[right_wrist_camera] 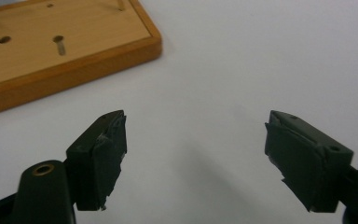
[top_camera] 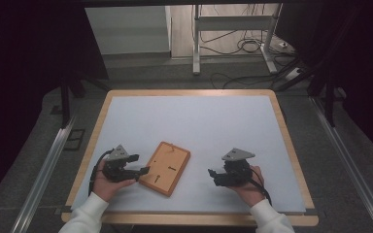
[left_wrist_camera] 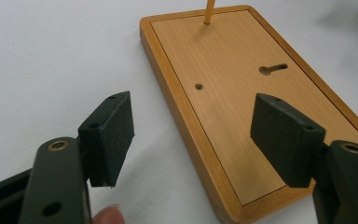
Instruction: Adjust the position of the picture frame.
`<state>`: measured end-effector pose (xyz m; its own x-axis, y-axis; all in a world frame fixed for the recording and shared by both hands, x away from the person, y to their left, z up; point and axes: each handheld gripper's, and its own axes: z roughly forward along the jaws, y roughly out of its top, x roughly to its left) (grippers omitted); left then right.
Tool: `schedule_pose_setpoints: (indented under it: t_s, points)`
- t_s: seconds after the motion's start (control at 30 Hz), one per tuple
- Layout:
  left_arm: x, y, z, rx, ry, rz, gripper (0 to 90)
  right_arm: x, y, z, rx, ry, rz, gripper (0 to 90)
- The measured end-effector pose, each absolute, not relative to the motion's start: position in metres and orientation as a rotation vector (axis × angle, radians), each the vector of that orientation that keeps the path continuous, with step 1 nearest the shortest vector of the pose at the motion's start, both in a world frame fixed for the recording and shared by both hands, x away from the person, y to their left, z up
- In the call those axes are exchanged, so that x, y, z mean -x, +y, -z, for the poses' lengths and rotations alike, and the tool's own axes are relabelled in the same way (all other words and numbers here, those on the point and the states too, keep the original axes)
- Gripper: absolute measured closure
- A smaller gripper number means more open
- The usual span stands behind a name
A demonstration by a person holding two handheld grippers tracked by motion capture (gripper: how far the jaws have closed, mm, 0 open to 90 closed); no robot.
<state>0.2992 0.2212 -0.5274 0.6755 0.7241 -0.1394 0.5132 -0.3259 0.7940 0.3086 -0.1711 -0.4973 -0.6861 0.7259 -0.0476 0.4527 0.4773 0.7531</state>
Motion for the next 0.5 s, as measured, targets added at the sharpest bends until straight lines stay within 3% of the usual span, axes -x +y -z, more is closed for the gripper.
schedule_pose_setpoints:
  t_s: [0.5]
  points:
    - [-0.298, 0.219, 0.527, -2.003, 0.941, -0.296, 29.7, -0.32, -0.129, 0.494, -0.899, 2.399, -1.103, 28.5]
